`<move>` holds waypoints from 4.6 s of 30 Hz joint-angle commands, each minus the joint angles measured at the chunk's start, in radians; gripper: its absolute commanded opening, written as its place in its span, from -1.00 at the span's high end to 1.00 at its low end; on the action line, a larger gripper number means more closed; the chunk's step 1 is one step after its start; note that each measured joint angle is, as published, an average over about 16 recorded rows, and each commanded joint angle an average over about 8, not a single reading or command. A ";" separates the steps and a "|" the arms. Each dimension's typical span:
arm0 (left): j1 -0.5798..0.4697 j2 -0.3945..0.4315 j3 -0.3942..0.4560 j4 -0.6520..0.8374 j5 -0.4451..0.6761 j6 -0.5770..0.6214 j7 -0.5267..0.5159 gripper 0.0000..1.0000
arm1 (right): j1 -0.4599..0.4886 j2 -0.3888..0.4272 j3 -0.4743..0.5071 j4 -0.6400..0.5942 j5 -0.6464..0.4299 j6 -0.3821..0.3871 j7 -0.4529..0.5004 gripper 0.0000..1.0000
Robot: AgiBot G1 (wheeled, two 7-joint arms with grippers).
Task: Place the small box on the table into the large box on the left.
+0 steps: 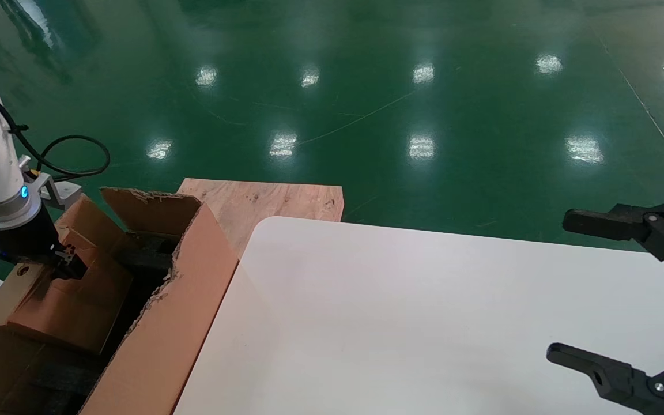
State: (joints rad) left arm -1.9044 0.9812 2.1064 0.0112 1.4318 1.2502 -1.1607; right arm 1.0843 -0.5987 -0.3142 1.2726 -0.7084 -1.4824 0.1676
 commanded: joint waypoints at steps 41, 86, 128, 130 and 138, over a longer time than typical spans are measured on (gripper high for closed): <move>0.036 -0.027 0.002 -0.007 0.004 0.047 0.003 -1.00 | 0.000 0.000 -0.001 0.000 0.001 0.001 -0.001 -1.00; -0.313 0.052 -0.157 -0.444 -0.240 0.305 0.087 -1.00 | 0.000 0.001 -0.002 -0.001 0.001 0.001 -0.001 -1.00; 0.131 -0.129 -0.849 -0.855 -0.452 0.287 0.440 -1.00 | 0.001 0.001 -0.002 -0.002 0.002 0.001 -0.002 -1.00; 0.170 -0.143 -0.903 -0.879 -0.466 0.284 0.469 -1.00 | 0.001 0.001 -0.002 -0.002 0.002 0.001 -0.002 -1.00; 0.327 -0.197 -1.123 -0.978 -0.522 0.275 0.589 -1.00 | 0.001 0.001 -0.003 -0.002 0.002 0.001 -0.002 -1.00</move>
State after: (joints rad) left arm -1.5777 0.7845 0.9839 -0.9668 0.9098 1.5253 -0.5718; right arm 1.0850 -0.5977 -0.3167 1.2711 -0.7062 -1.4811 0.1659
